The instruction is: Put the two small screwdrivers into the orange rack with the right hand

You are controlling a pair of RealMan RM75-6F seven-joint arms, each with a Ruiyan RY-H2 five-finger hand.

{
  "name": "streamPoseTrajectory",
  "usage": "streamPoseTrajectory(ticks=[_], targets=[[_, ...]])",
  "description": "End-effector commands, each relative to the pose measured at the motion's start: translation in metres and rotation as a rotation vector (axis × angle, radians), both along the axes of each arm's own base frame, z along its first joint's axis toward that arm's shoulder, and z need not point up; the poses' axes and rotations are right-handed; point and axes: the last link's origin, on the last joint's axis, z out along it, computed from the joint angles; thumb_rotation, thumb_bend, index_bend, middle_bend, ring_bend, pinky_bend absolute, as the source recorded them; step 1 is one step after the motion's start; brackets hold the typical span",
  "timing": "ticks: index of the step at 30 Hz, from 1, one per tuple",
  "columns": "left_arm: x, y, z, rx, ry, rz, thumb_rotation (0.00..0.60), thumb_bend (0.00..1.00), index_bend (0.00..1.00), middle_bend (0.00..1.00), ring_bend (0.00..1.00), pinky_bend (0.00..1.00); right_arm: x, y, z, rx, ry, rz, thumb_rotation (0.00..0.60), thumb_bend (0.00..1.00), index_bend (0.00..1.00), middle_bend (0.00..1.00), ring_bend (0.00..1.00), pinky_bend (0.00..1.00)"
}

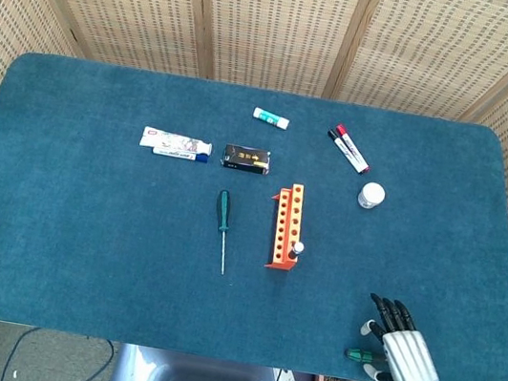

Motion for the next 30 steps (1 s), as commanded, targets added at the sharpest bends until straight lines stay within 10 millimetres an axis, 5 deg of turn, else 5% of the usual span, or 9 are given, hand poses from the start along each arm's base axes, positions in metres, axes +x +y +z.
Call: streamPoseTrajectory(ticks=[1, 30], targets=[[0.0, 0.0, -0.001, -0.002, 0.001, 0.001, 0.6, 0.0, 0.0, 0.0, 0.0, 0.0, -0.001, 0.0, -0.008, 0.005, 0.006, -0.006, 0.6, 0.15, 0.41, 0.0, 0.0, 0.01], [-0.001, 0.002, -0.003, -0.012, 0.006, 0.011, 0.6, 0.0, 0.0, 0.0, 0.0, 0.0, -0.005, 0.008, -0.013, 0.033, 0.07, -0.041, 0.6, 0.21, 0.43, 0.0, 0.0, 0.02]])
